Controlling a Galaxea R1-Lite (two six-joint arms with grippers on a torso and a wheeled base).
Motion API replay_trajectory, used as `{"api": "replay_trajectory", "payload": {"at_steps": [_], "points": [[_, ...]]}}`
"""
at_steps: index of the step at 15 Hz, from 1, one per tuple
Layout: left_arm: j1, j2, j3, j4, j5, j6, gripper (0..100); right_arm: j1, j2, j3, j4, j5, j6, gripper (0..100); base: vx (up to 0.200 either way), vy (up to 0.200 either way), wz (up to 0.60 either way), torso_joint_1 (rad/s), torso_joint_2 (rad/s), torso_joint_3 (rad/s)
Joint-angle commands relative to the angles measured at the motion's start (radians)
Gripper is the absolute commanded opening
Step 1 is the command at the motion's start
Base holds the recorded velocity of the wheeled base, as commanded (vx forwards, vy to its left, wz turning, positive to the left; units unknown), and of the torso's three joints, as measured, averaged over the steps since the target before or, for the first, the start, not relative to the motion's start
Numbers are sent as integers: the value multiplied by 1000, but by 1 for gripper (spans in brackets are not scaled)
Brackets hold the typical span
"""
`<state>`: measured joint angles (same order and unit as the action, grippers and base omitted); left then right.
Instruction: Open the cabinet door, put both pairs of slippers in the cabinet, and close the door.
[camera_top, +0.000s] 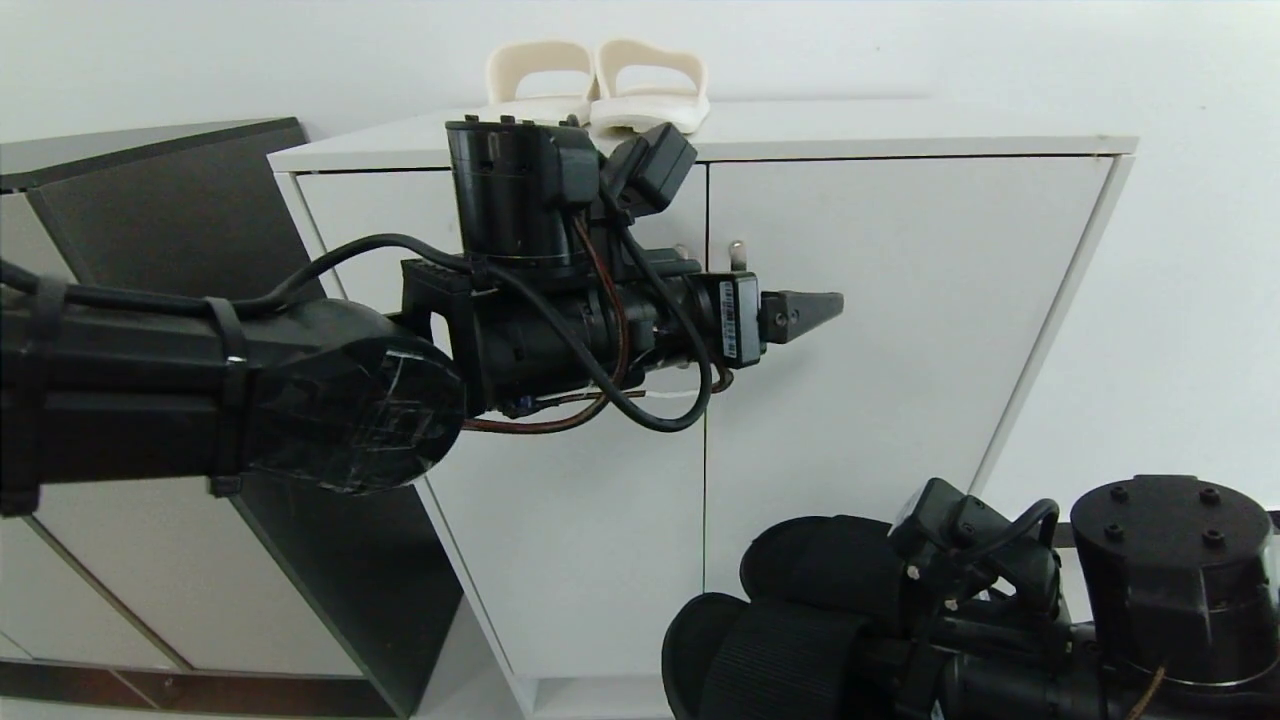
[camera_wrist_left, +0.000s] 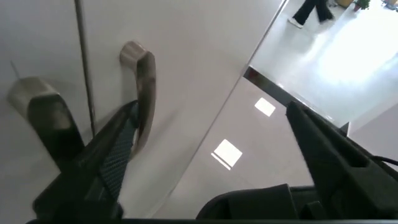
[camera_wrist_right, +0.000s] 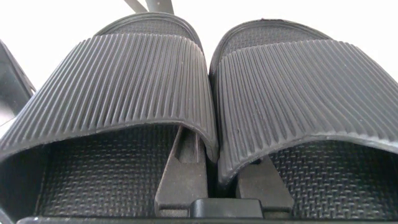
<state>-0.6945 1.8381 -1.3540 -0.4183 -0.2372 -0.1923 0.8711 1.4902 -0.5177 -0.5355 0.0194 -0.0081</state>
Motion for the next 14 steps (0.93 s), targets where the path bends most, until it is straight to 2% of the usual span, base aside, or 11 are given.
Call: {"api": "replay_trajectory", "payload": {"at_steps": [1, 5, 9, 11, 14], "points": [[0, 10, -4, 1, -2, -1, 0, 0, 2, 5, 0, 2, 0, 0, 0, 0, 0, 0, 0, 0], [0, 0, 3, 1, -4, -1, 0, 0, -13, 21, -1, 71, -1, 0, 0, 0, 0, 0, 0, 0], [-39, -69, 108, -28, -4, -1, 0, 0, -33, 41, 0, 128, -3, 0, 0, 0, 0, 0, 0, 0], [-60, -126, 200, -94, -4, 1, 0, 0, -45, 50, 2, 151, -9, 0, 0, 0, 0, 0, 0, 0], [-89, -188, 268, -97, 1, 7, 0, 0, -65, 71, 3, 192, -44, 0, 0, 0, 0, 0, 0, 0]]}}
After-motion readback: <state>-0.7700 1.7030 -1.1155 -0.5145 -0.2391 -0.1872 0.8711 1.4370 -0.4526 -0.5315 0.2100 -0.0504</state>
